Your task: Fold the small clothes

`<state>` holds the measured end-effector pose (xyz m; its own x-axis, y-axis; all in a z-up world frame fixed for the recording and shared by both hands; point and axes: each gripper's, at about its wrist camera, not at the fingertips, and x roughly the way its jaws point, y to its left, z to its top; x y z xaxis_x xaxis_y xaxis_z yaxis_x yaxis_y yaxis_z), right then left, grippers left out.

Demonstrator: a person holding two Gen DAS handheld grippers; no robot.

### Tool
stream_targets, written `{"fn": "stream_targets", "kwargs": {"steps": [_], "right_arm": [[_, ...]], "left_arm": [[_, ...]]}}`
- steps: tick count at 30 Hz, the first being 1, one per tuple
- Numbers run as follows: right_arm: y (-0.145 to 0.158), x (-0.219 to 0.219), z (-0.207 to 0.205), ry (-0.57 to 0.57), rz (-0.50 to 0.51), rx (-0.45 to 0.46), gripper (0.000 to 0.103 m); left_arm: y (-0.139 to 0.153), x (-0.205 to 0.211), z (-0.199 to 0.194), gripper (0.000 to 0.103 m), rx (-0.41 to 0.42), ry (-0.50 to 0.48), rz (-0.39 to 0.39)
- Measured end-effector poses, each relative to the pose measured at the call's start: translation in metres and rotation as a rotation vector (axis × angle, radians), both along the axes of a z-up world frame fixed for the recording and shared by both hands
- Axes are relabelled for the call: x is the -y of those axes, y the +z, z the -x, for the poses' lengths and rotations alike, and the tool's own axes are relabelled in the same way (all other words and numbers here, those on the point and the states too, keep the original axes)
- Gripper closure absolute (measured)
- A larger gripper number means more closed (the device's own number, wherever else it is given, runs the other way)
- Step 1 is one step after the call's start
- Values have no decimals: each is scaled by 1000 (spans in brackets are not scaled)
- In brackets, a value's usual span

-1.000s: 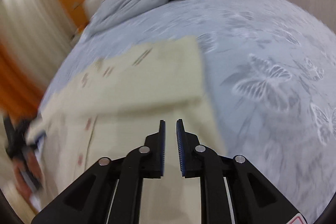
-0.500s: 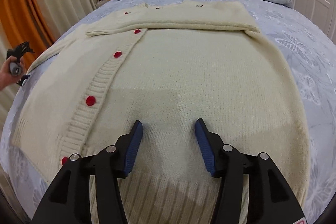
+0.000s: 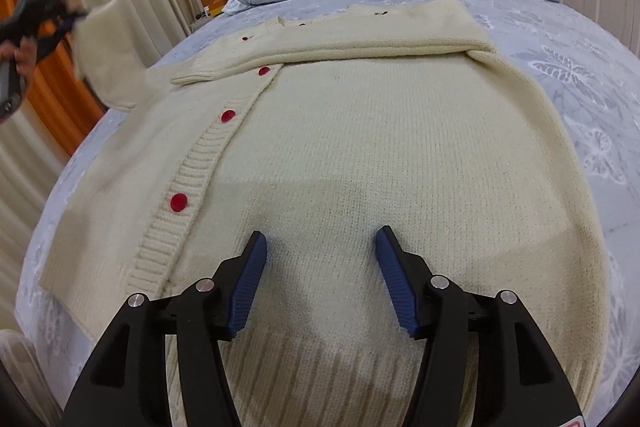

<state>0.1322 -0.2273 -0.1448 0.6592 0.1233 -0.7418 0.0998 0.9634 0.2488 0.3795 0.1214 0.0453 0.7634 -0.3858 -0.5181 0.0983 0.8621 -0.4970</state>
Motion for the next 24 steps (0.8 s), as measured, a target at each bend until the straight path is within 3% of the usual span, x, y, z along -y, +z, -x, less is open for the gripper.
{"fn": "stream_targets", "kwargs": {"steps": [3, 5, 6, 7, 11, 14, 16, 18, 24], "right_arm": [[0, 1, 0, 4, -14, 4, 45], [1, 3, -1, 9, -31, 7, 43], [1, 4, -1, 12, -38, 8, 42], [1, 4, -1, 16, -46, 8, 41], [12, 1, -7, 17, -28, -36, 39], [41, -3, -26, 25, -43, -24, 39], [63, -4, -51, 42, -90, 5, 37], [81, -12, -97, 65, -121, -18, 36], [99, -84, -193, 151, 88, -14, 36]], "left_arm": [[-23, 82, 20, 91, -39, -130, -89], [-57, 124, 31, 64, -115, -215, -116], [-79, 138, 40, 37, -175, -220, -130], [-94, 143, 51, 33, -204, -191, -134], [-129, 113, 92, 29, -283, -86, 10], [-147, 63, 123, 28, -304, 29, 35], [-161, 34, 128, 28, -354, 80, 23], [-178, 13, 137, 35, -370, 84, 87], [-178, 9, 142, 31, -346, 64, 82]]}}
